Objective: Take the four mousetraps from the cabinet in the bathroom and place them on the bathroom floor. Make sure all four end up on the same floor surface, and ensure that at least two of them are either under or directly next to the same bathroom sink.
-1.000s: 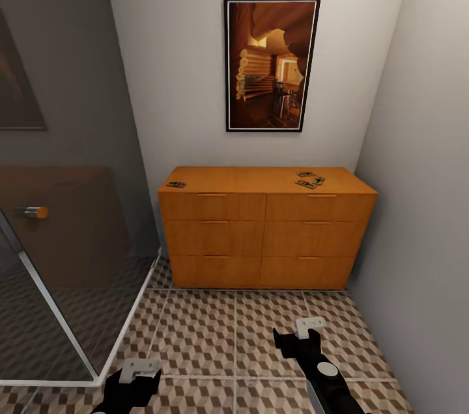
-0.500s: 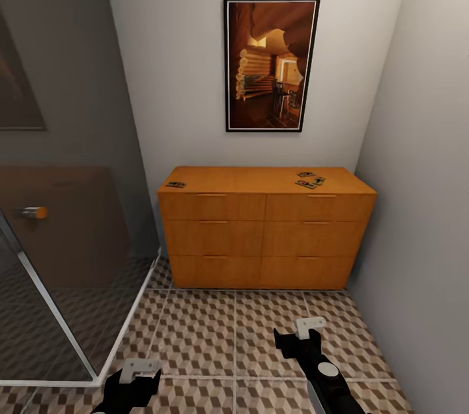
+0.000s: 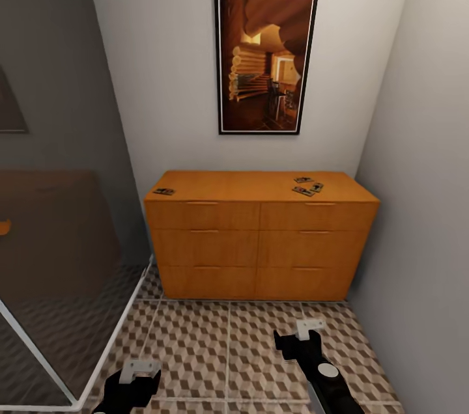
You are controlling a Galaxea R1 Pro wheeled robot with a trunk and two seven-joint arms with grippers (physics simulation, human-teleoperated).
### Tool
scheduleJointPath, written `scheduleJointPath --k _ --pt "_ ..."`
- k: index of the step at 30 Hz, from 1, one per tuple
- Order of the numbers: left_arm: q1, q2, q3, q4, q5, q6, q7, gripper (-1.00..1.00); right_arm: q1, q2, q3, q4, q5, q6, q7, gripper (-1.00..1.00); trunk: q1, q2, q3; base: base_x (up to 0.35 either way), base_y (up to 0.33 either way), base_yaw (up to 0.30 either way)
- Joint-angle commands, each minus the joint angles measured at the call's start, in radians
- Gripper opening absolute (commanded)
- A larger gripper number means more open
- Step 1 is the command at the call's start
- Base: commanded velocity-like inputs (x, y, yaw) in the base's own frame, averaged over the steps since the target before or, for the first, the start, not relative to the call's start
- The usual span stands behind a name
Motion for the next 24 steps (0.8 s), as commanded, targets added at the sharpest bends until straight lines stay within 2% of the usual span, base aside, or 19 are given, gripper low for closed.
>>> scheduleJointPath --k 1,24 --pt "0.0 0.001 -0.003 -0.002 0.0 0.006 0.004 1.0 0.0 0.0 0.002 -0.001 0.001 0.006 -0.006 1.0 0.001 -0.001 -0.001 0.301 -0.11 0.0" --pt "0.0 0.001 -0.003 -0.001 0.0 0.004 0.003 1.0 0.0 0.0 0.002 -0.001 0.001 0.006 -0.006 1.0 0.001 -0.001 -0.001 0.303 -0.105 0.0"
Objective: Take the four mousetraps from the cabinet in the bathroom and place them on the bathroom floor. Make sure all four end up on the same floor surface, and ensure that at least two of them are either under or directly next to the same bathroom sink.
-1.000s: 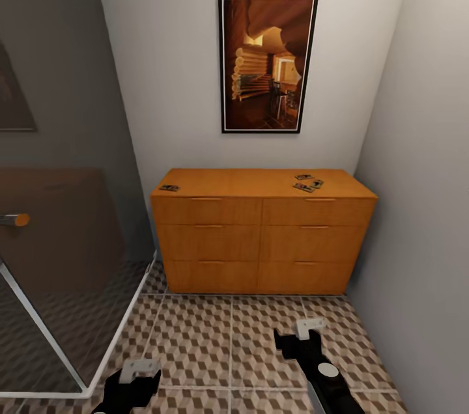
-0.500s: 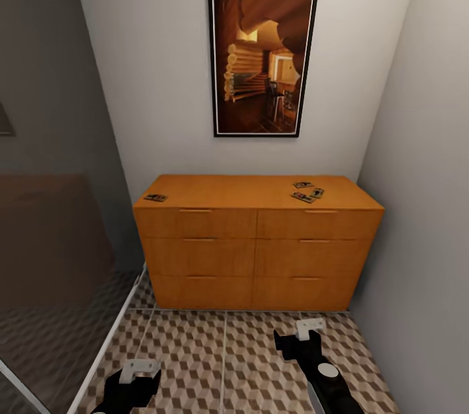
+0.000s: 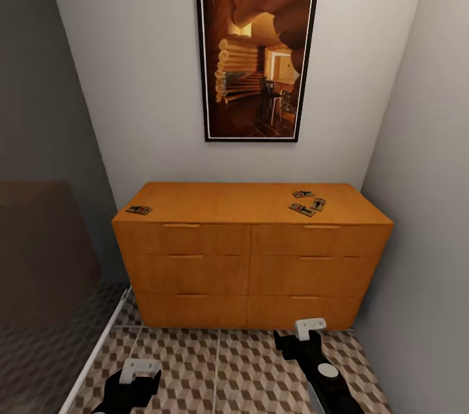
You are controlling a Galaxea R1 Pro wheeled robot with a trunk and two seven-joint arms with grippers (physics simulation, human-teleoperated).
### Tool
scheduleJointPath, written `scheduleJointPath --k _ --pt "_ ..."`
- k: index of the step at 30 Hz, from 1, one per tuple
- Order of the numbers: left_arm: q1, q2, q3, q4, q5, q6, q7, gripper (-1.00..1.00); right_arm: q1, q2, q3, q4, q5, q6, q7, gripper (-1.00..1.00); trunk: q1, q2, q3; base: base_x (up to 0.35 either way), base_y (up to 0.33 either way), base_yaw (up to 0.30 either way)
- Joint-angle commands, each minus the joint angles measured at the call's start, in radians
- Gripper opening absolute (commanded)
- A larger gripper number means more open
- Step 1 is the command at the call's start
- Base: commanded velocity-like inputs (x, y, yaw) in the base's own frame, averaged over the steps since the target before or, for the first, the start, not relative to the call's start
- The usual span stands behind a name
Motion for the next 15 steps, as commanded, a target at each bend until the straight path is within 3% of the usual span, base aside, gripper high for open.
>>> scheduleJointPath --k 1,15 --pt "0.0 0.001 -0.002 -0.002 0.0 0.006 0.004 1.0 0.0 0.0 0.002 -0.002 0.001 0.006 -0.006 1.0 0.0 -0.001 -0.001 0.225 -0.068 0.0" --pt "-0.001 0.001 -0.003 -0.001 0.0 0.005 0.004 1.0 0.0 0.0 0.002 -0.002 0.001 0.006 -0.006 1.0 0.0 -0.001 -0.001 0.049 -0.014 0.0"
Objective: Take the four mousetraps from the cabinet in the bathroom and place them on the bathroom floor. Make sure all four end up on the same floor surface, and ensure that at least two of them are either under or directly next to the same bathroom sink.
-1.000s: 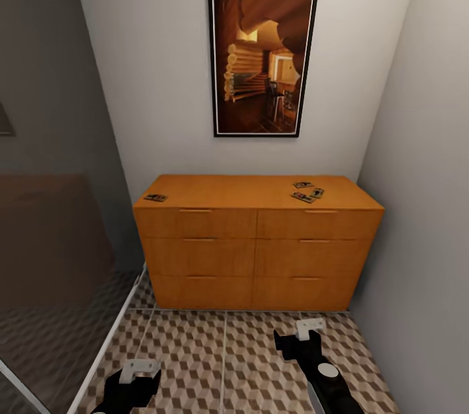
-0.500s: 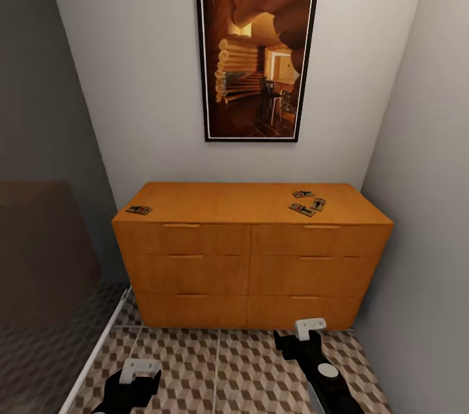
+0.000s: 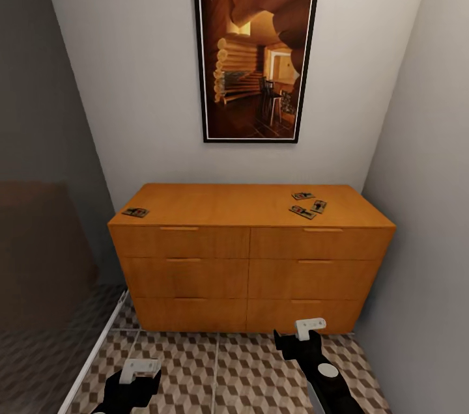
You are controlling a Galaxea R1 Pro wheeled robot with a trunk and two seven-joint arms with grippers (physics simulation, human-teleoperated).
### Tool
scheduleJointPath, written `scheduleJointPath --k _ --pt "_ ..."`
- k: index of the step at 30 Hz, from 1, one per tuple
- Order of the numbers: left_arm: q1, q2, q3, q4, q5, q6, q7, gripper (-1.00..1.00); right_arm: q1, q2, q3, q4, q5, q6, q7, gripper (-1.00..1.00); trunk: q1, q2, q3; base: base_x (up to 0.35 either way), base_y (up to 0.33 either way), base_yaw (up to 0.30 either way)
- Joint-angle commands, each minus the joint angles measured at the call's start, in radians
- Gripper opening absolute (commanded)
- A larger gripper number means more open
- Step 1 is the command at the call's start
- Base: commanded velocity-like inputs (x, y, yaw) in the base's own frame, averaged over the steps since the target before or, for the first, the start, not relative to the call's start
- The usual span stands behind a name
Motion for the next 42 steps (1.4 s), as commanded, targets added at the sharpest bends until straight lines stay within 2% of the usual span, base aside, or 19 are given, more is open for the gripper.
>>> scheduleJointPath --k 1,25,26,31,33,35,36,40,41,42 --pt "0.0 0.001 -0.003 -0.002 0.0 0.005 0.004 1.0 0.0 0.0 0.002 -0.001 0.001 0.006 -0.006 1.0 0.0 -0.001 -0.001 0.004 -0.001 0.0" --pt "0.0 0.001 -0.003 0.021 0.0 0.005 0.005 1.0 0.0 0.003 0.004 0.004 0.004 0.006 -0.004 1.0 0.0 -0.001 -0.001 0.0 0.0 0.0" --pt "0.0 -0.014 -0.003 0.051 0.0 0.002 0.004 1.0 0.0 0.002 0.003 0.008 0.004 0.005 -0.004 1.0 0.0 -0.001 -0.001 0.0 0.0 0.0" --pt "0.0 -0.02 -0.004 0.101 0.0 -0.002 0.004 1.0 0.0 -0.001 0.002 0.009 0.006 0.0 -0.004 1.0 0.0 -0.001 -0.001 0.0 0.0 0.0" --pt "0.0 -0.02 -0.004 0.169 0.0 -0.018 0.003 1.0 0.0 -0.003 0.002 0.009 0.012 -0.007 -0.003 1.0 0.0 -0.001 -0.001 0.0 0.0 0.0" --pt "0.001 -0.02 -0.004 0.235 -0.001 -0.048 0.004 1.0 0.0 -0.004 0.001 0.009 0.019 -0.011 -0.004 1.0 0.0 -0.001 -0.001 0.0 0.0 0.0" --pt "0.001 -0.019 -0.003 0.322 -0.002 -0.111 0.004 1.0 0.0 -0.005 -0.001 0.005 0.029 -0.013 -0.006 1.0 0.0 -0.001 -0.001 0.0 0.0 0.0" --pt "0.001 -0.02 -0.002 0.484 -0.002 -0.266 0.004 1.0 0.0 -0.007 -0.004 -0.02 0.051 -0.013 -0.012 1.0 0.0 -0.001 -0.001 0.0 0.0 0.0" --pt "0.001 -0.021 -0.001 0.568 -0.003 -0.357 0.004 1.0 0.0 -0.008 -0.005 -0.052 0.065 -0.01 -0.018 1.0 0.0 -0.001 -0.001 0.0 0.0 0.0" --pt "0.001 -0.021 -0.001 0.608 -0.003 -0.401 0.004 1.0 0.0 -0.008 -0.006 -0.073 0.073 -0.007 -0.021 1.0 0.0 -0.001 -0.001 0.0 0.0 0.0"
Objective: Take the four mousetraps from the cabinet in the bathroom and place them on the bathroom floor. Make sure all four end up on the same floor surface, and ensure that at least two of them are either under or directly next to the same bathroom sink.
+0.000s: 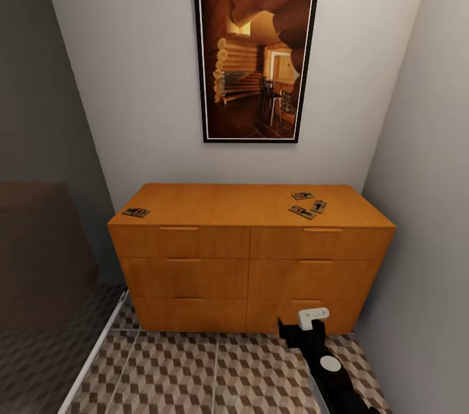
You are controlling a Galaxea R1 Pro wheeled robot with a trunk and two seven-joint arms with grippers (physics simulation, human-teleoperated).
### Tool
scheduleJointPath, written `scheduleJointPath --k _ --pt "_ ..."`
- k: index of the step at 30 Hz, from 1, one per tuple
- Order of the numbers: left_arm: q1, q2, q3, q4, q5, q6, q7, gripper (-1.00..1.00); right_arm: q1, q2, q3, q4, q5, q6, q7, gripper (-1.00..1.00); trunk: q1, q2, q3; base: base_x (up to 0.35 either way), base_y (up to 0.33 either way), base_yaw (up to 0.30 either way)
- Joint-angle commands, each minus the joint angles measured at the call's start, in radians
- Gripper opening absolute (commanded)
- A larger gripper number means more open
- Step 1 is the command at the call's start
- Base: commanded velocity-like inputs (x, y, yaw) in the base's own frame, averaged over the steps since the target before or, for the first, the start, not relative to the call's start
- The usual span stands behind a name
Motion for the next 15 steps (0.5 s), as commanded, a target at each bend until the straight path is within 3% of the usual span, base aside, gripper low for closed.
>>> scheduleJointPath --k 1,6,8,15 --pt "-0.001 0.0 -0.003 0.077 -0.001 -0.085 0.004 1.0 0.0 -0.001 0.001 -0.05 0.027 0.018 -0.015 1.0 0.0 -0.001 -0.001 0.0 0.0 0.0" --pt "0.0 -0.001 -0.003 0.212 -0.002 -0.204 0.004 1.0 0.0 -0.004 -0.001 -0.188 0.078 0.095 -0.041 1.0 0.0 -0.001 -0.001 0.0 0.0 0.0" --pt "0.0 0.001 -0.003 0.253 -0.003 -0.234 0.004 1.0 -0.001 -0.005 -0.002 -0.275 0.097 0.174 -0.05 1.0 0.0 -0.001 -0.001 0.0 0.0 0.0" --pt "-0.001 0.009 -0.006 0.324 -0.002 -0.262 0.004 1.0 -0.001 -0.006 -0.004 -0.451 0.114 0.315 -0.073 1.0 0.0 -0.001 -0.001 0.0 0.0 0.0"
